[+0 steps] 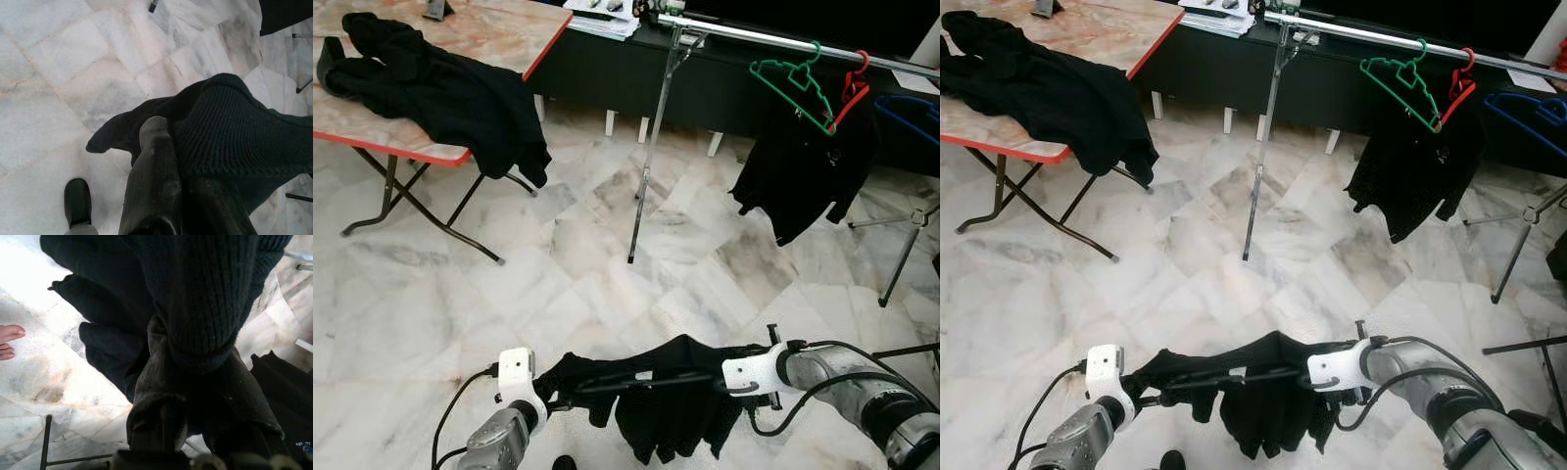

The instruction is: Hang hanger

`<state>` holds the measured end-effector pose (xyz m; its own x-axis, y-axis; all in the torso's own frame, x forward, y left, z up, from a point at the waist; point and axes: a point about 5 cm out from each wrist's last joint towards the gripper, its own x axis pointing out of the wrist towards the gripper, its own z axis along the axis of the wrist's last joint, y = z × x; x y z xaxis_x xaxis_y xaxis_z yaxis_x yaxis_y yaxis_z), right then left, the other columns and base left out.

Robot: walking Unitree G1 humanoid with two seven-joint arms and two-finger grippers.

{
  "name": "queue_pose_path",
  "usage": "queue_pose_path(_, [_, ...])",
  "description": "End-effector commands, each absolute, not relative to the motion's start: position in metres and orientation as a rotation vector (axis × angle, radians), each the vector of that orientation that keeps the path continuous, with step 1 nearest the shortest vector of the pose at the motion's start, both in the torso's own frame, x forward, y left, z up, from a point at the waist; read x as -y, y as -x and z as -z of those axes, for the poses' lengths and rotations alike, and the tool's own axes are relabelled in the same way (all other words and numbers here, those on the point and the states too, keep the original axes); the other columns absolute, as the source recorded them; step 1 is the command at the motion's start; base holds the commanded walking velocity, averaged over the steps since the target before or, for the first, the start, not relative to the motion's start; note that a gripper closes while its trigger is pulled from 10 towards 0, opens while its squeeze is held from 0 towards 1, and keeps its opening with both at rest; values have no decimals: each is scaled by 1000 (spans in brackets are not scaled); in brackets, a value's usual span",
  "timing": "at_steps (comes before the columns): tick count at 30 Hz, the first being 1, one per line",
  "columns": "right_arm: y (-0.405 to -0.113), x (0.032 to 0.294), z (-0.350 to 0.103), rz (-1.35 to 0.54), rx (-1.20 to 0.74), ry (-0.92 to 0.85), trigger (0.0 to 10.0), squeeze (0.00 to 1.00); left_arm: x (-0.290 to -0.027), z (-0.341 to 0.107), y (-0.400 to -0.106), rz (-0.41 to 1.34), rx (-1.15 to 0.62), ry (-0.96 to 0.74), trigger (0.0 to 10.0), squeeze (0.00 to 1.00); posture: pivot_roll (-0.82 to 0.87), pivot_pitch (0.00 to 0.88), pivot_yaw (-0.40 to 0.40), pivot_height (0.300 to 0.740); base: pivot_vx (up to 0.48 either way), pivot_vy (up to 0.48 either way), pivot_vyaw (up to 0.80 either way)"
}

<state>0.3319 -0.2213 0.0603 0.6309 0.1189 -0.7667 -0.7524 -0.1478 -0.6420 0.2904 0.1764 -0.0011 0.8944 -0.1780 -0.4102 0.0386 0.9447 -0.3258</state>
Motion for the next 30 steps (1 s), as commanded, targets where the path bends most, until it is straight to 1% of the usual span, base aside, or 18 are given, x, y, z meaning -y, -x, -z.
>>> queue_pose_path(1, [-305, 313, -61, -593, -982, 1610, 10000, 0, -222, 5, -278, -68, -456, 282, 0, 0, 24, 235, -104, 740, 0, 0, 0])
queue_pose_path(5, [-303, 316, -60, -579, -1002, 1644, 10000, 0, -222, 2, -279, -48, -451, 268, 0, 0, 23, 236, -105, 740, 0, 0, 0])
queue_pose_path(7, [-303, 319, -61, -560, -1015, 1669, 10000, 0, -220, -1, -281, 7, -445, 245, 0, 0, 24, 236, -104, 740, 0, 0, 0])
queue_pose_path(8, [-302, 321, -61, -544, -1028, 1673, 10000, 0, -219, -2, -281, 62, -449, 219, 0, 0, 24, 236, -104, 740, 0, 0, 0])
queue_pose_path(12, [-301, 322, -61, -533, -1032, 1673, 10000, 0, -217, -4, -281, 131, -457, 186, 0, 0, 24, 236, -104, 740, 0, 0, 0])
queue_pose_path(13, [-301, 322, -60, -538, -1037, 1679, 10000, 0, -216, -5, -279, 226, -483, 131, 0, 0, 25, 238, -103, 740, 0, 0, 0])
queue_pose_path(14, [-300, 322, -59, -539, -1039, 1681, 10000, 0, -215, -5, -276, 282, -501, 97, 0, 0, 25, 238, -103, 740, 0, 0, 0])
queue_pose_path(17, [-298, 322, -57, -541, -1046, 1688, 10000, 0, -217, -6, -270, 390, -531, 24, 0, 0, 27, 239, -103, 740, 0, 0, 0])
queue_pose_path(18, [-297, 322, -55, -543, -1050, 1692, 10000, 0, -221, -9, -269, 413, -535, -6, 0, 0, 30, 238, -101, 740, 0, 0, 0])
queue_pose_path(24, [-294, 322, -51, -592, -1081, 1715, 10000, 0, -233, -22, -276, 367, -499, -29, 0, 0, 28, 237, -105, 740, 0, 0, 0])
queue_pose_path(30, [-283, 321, -39, -649, -1122, 1730, 10000, 0, -223, -53, -287, 430, -374, 32, 0, 0, 36, 236, -108, 740, 0, 0, 0])
